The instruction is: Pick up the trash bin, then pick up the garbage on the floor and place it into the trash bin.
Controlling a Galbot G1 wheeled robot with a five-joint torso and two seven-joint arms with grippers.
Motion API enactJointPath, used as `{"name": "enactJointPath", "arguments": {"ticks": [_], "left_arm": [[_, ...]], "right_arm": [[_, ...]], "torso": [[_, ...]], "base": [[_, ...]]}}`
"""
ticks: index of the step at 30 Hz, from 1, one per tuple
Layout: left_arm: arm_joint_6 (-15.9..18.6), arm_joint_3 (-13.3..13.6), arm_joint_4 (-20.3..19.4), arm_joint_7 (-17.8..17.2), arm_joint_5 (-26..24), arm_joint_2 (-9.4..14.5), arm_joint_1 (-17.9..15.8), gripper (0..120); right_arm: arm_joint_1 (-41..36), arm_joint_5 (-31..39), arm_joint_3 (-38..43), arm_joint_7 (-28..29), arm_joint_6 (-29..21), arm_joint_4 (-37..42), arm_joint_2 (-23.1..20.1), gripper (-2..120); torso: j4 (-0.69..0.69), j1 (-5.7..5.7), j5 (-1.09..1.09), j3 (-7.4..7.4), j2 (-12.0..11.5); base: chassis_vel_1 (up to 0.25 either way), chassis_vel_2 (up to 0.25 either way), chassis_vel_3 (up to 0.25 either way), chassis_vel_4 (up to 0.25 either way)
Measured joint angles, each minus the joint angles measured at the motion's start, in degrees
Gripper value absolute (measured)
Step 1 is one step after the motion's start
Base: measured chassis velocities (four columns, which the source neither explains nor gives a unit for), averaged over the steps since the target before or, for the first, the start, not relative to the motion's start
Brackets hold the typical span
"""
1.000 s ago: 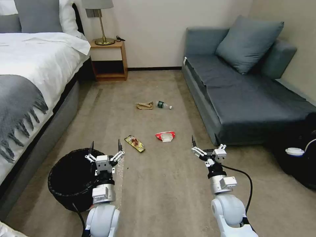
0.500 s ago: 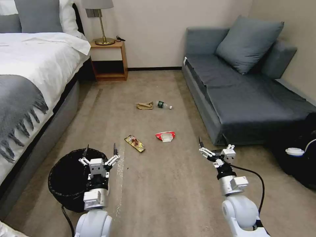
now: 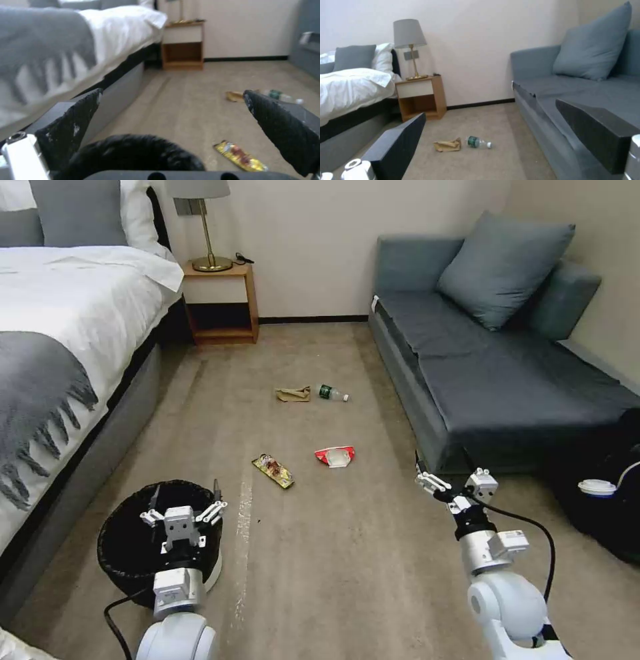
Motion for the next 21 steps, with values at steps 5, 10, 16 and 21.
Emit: {"name": "enactJointPath", "arguments": {"ticks": [5,10,16,21], "left_arm": [[4.8,-0.7,-0.6,-5.7,-2.2,-0.1,0.2,100],[12.2,-1.7,-1.5,-12.2,-11.3,-0.1,0.2,100],[16.7,-4.2,-0.4,-17.9,-19.4,0.4,-0.9,100],[18.9,-5.4,-0.2,-21.9,-25.2,0.5,-1.4,100]], "right_arm": [[0.1,0.3,0.2,0.4,-1.0,0.5,-0.2,100],[-0.1,0.3,0.6,0.6,-1.2,0.6,0.0,100],[-0.2,0.0,0.6,0.6,-1.2,0.5,0.4,100],[-0.1,-0.4,0.3,0.7,-1.1,-0.2,0.7,100]], "torso": [[0.00,0.00,-0.01,0.00,0.0],[0.00,0.00,-0.01,0.00,0.0],[0.00,0.00,-0.03,0.00,0.0],[0.00,0.00,-0.01,0.00,0.0]], "base": [[0.000,0.000,0.000,0.000],[0.000,0.000,0.000,0.000],[0.000,0.000,0.000,0.000],[0.000,0.000,0.000,0.000]]}}
